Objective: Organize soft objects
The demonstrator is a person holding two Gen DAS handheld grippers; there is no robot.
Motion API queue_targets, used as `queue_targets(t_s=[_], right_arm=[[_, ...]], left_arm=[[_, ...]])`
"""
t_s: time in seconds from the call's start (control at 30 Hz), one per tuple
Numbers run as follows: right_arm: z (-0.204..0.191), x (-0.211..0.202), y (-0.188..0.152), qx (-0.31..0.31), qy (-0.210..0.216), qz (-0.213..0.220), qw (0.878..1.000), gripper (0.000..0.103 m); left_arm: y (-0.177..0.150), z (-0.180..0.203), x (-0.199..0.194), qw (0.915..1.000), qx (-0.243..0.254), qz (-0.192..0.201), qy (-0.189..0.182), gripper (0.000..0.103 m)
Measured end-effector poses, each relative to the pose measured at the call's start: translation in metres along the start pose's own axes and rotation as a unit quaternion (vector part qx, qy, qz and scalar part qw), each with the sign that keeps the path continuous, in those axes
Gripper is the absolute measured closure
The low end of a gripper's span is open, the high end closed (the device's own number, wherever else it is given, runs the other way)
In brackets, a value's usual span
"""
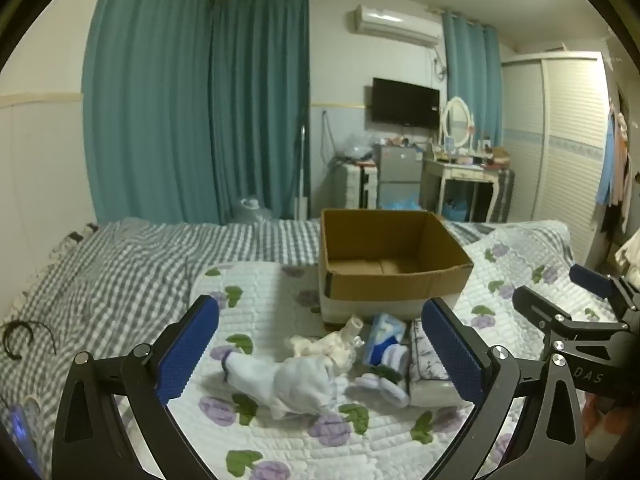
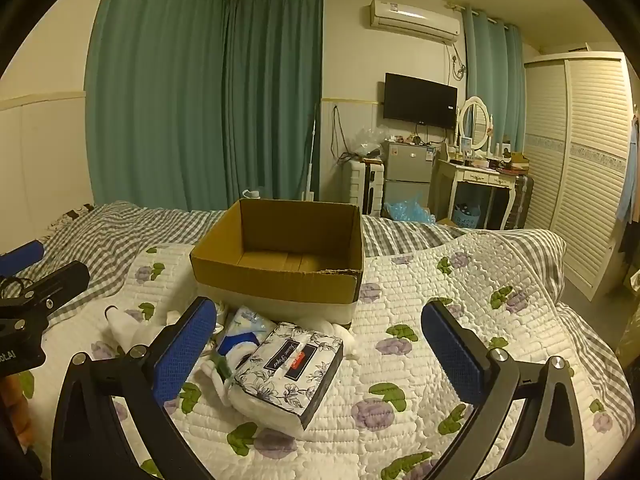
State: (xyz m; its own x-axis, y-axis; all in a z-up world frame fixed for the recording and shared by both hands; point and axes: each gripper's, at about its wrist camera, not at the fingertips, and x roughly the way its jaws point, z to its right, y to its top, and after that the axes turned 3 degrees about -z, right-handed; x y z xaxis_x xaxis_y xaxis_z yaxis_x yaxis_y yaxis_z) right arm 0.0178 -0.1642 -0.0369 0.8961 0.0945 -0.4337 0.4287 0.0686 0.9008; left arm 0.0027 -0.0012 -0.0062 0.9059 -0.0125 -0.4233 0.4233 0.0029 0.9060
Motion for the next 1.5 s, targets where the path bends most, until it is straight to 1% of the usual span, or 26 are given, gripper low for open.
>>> queue_targets(t_s=[1.5], right_arm=[[-0.0033, 0.0042, 0.0001, 0.004, 0.007, -0.012, 1.000, 0.000]], left_arm=[[0.0002, -0.0021, -0.0050, 1.0000, -0.005, -0.003, 0.003, 0.000]])
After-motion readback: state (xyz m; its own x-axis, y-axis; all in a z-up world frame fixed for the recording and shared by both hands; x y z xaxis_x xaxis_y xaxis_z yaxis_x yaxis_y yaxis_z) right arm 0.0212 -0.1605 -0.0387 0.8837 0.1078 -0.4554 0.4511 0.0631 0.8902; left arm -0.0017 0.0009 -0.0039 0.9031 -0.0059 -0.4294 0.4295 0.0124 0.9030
